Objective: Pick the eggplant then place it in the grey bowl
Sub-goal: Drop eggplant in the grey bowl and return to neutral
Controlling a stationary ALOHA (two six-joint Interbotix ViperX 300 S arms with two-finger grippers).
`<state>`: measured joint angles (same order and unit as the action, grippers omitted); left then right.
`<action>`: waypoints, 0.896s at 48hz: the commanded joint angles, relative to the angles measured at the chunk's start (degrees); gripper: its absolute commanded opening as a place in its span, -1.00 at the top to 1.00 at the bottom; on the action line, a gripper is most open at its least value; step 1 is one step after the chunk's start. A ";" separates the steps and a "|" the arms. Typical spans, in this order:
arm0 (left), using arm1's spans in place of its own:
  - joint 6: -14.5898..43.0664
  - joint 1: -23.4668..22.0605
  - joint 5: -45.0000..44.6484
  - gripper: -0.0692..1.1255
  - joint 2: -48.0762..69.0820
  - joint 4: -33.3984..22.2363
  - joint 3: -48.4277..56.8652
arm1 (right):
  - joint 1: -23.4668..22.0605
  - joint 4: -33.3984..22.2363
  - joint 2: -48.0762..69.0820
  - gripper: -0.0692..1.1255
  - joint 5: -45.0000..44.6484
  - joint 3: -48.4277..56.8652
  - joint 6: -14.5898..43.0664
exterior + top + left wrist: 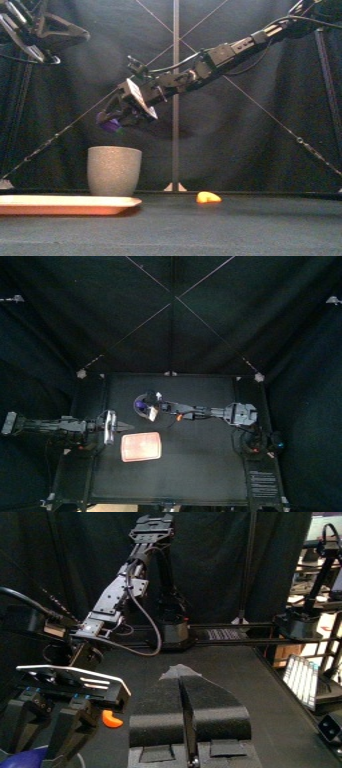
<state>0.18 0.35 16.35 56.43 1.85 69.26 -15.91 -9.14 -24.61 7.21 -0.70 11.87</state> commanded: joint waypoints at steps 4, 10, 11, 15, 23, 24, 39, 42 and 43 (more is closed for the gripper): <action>0.09 0.18 0.26 0.89 -0.09 0.09 -0.70 | -1.85 0.97 1.85 -0.61 0.35 -0.26 0.18; 0.09 0.18 0.26 0.89 -0.18 0.09 -0.70 | -1.85 0.88 2.20 -0.77 0.35 0.70 0.09; 0.09 0.18 0.26 0.89 -0.09 0.09 -0.70 | -1.93 0.79 2.29 -0.79 0.35 0.79 0.09; 0.09 0.18 0.26 0.89 -0.09 0.18 -0.70 | -2.02 0.70 3.16 -0.79 0.35 0.97 0.09; 0.09 0.09 0.26 0.89 -0.18 0.09 -0.62 | -1.49 0.53 9.76 -0.79 0.18 4.31 -0.26; 0.09 0.18 0.18 0.89 -0.09 0.09 -0.62 | -1.41 0.53 10.99 -0.79 0.26 5.10 -0.26; 0.18 0.44 0.18 0.89 0.00 0.09 -0.44 | 7.21 0.53 28.48 -0.79 2.90 23.38 0.00; 0.18 0.62 0.09 0.89 0.18 0.18 -0.26 | 8.79 0.44 31.38 -0.79 4.48 26.98 0.00; 0.18 0.70 0.09 0.89 0.18 0.09 -0.26 | 9.32 0.44 32.26 -0.79 5.19 28.12 0.00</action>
<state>0.26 0.79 16.35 56.60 1.85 69.61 -8.17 -8.79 2.37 10.11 24.35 11.95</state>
